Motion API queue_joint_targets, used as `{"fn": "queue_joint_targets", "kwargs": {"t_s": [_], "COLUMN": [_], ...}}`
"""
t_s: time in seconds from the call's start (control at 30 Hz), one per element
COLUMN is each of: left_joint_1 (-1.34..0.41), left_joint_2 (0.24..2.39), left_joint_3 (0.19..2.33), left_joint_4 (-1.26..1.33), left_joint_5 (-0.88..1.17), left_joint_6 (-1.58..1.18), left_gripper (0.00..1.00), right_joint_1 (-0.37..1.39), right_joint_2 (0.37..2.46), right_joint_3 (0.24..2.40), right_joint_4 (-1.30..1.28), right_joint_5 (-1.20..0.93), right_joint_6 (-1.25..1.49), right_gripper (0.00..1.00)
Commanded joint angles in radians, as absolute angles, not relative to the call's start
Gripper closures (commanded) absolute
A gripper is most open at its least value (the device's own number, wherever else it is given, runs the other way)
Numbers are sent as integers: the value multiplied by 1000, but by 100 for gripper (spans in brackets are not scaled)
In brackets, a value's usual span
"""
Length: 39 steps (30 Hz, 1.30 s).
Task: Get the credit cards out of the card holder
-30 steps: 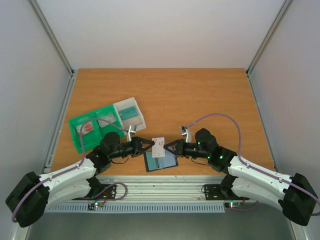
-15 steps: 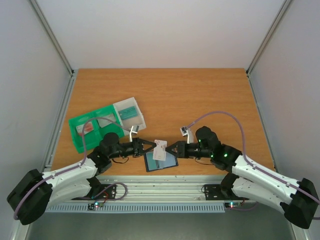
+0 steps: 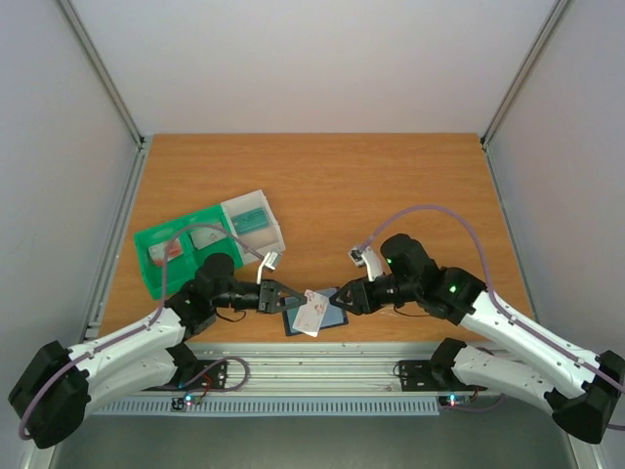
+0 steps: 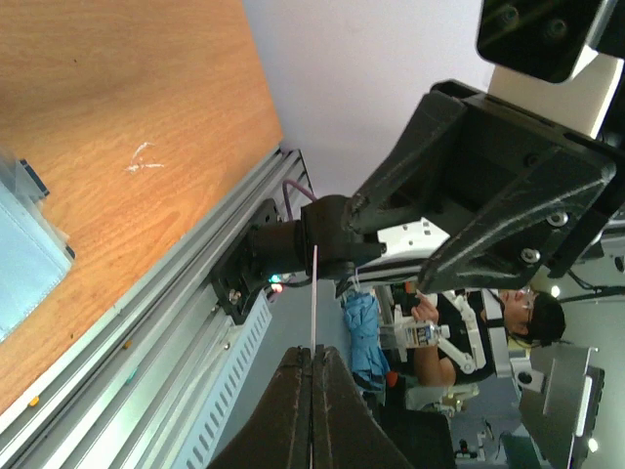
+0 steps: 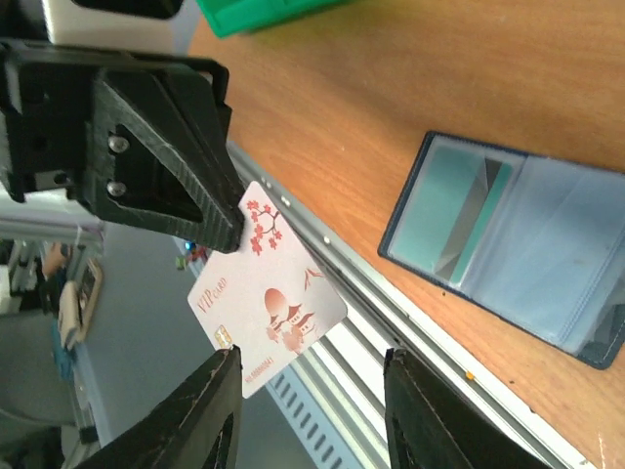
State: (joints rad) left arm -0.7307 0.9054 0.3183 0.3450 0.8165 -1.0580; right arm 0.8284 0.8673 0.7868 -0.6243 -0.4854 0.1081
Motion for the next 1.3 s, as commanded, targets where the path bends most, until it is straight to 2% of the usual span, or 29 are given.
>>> {"fn": "queue_joint_targets", "kwargs": {"t_s": [0.0, 0.2, 0.43, 0.63, 0.7, 0.8, 0.87, 1.07, 1.27], "left_joint_1": [-734, -734, -733, -734, -734, -735, -734, -735, -733], "left_joint_2": [894, 866, 867, 840, 814, 745, 687, 479, 368], "left_joint_3": [339, 353, 347, 350, 355, 358, 373, 390, 403], "left_joint_4": [295, 270, 284, 262, 225, 171, 106, -47, -128], "left_joint_5": [898, 905, 931, 929, 879, 776, 696, 473, 367], "left_joint_6": [-998, -987, -974, -972, -968, -985, -999, -1052, -1089], "left_gripper": [99, 100, 99, 98, 87, 58, 48, 28, 19], "right_joint_1": [830, 830, 830, 830, 829, 830, 830, 830, 830], "right_joint_2": [931, 1051, 1107, 1090, 1074, 1043, 1013, 925, 831], "right_joint_3": [825, 845, 825, 805, 797, 770, 747, 701, 662], "right_joint_4": [-666, -582, -497, -451, -437, -396, -346, -241, -159], "right_joint_5": [-571, -720, -805, -834, -828, -801, -779, -643, -412], "right_joint_6": [26, 16, 29, 56, 74, 131, 187, 379, 534], "right_gripper": [58, 55, 59, 97, 99, 99, 99, 99, 99]}}
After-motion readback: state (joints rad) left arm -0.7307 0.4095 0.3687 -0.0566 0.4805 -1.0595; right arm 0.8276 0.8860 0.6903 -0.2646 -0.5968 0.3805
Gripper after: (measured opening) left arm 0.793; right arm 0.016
